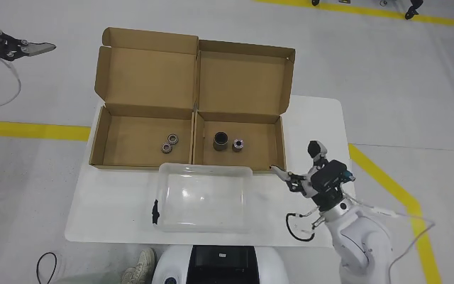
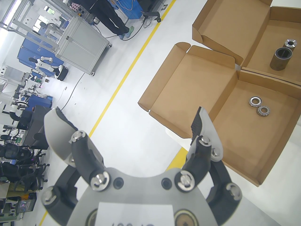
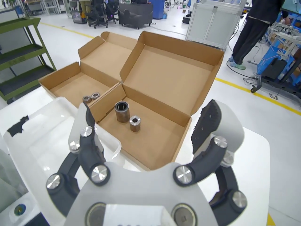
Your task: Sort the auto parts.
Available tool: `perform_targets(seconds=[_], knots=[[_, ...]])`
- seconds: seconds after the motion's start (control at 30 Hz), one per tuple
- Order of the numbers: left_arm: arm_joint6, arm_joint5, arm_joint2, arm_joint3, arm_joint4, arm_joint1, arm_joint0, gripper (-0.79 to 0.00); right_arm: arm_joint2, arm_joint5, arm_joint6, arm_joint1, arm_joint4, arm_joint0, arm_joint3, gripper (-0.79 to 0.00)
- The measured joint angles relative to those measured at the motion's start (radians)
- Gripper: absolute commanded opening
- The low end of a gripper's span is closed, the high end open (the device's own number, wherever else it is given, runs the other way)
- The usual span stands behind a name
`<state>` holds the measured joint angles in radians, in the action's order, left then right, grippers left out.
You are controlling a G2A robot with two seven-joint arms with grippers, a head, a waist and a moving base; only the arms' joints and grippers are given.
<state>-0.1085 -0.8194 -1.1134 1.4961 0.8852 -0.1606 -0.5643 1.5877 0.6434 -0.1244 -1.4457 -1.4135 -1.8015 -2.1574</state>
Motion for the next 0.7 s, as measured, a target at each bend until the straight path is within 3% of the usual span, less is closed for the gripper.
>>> perform_targets(seconds=[0.17, 0.4, 0.7], knots=[[0.0, 0.0, 0.0, 0.0, 0.0, 0.0, 0.0, 0.0, 0.091, 0.128, -0.026, 0.021, 0.028, -0.058, -0.055, 0.0], [0.0, 0.0, 0.0, 0.0, 0.0, 0.0, 0.0, 0.0, 0.208, 0.207, -0.007, 0.04, 0.095, -0.118, -0.071, 0.0], [0.0, 0.0, 0.0, 0.0, 0.0, 0.0, 0.0, 0.0, 0.352, 0.31, 0.102, 0.063, 0.188, -0.162, -0.007, 0.0]])
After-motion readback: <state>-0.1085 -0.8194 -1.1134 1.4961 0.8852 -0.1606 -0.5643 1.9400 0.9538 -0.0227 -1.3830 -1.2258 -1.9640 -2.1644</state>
